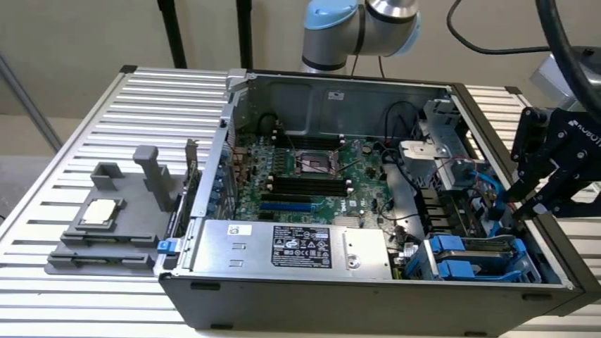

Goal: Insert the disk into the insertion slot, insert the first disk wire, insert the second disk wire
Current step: 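Insert the first disk wire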

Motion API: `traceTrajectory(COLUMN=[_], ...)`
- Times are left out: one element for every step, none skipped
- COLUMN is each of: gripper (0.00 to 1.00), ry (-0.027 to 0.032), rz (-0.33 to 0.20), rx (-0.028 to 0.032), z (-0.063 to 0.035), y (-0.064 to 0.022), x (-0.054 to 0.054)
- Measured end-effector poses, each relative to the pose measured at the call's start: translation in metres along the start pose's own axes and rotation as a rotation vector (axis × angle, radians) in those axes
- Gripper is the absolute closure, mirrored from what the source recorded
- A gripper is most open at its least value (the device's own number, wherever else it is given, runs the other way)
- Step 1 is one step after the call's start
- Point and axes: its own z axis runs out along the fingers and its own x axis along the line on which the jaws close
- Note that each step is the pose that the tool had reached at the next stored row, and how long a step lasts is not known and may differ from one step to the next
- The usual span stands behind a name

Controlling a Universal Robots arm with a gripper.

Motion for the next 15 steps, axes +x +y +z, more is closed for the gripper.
traceTrajectory(gripper=[0.69, 0.69, 0.69, 0.69, 0.69, 0.69, 0.69, 0.69, 0.69, 0.69, 0.69, 0.67, 0.62, 0.62, 0.56], ry=[0.0006, 0.0014, 0.0028, 0.0043, 0.0053, 0.0056, 0.0057, 0.0056, 0.0055, 0.0056, 0.0056, 0.0057, 0.0057, 0.0057, 0.0059], rz=[-0.001, -0.002, -0.003, -0.003, -0.004, -0.004, -0.004, -0.005, -0.006, -0.007, -0.008, -0.009, -0.009, -0.010, -0.011], rx=[0.0000, -0.0002, -0.0003, -0.0005, -0.0006, -0.0006, -0.0006, -0.0006, -0.0006, -0.0007, -0.0007, -0.0007, -0.0007, -0.0008, -0.0009], z=[0.0019, 0.0039, 0.0056, 0.0075, 0.0092, 0.0109, 0.0128, 0.0147, 0.0165, 0.0180, 0.0191, 0.0198, 0.0202, 0.0203, 0.0203], y=[-0.0002, -0.0003, -0.0005, -0.0006, -0.0008, -0.0008, -0.0010, -0.0011, -0.0013, -0.0015, -0.0016, -0.0018, -0.0018, -0.0018, -0.0017], x=[-0.001, -0.002, -0.002, -0.002, -0.002, -0.003, -0.003, -0.004, -0.005, -0.006, -0.008, -0.009, -0.009, -0.009, -0.009])
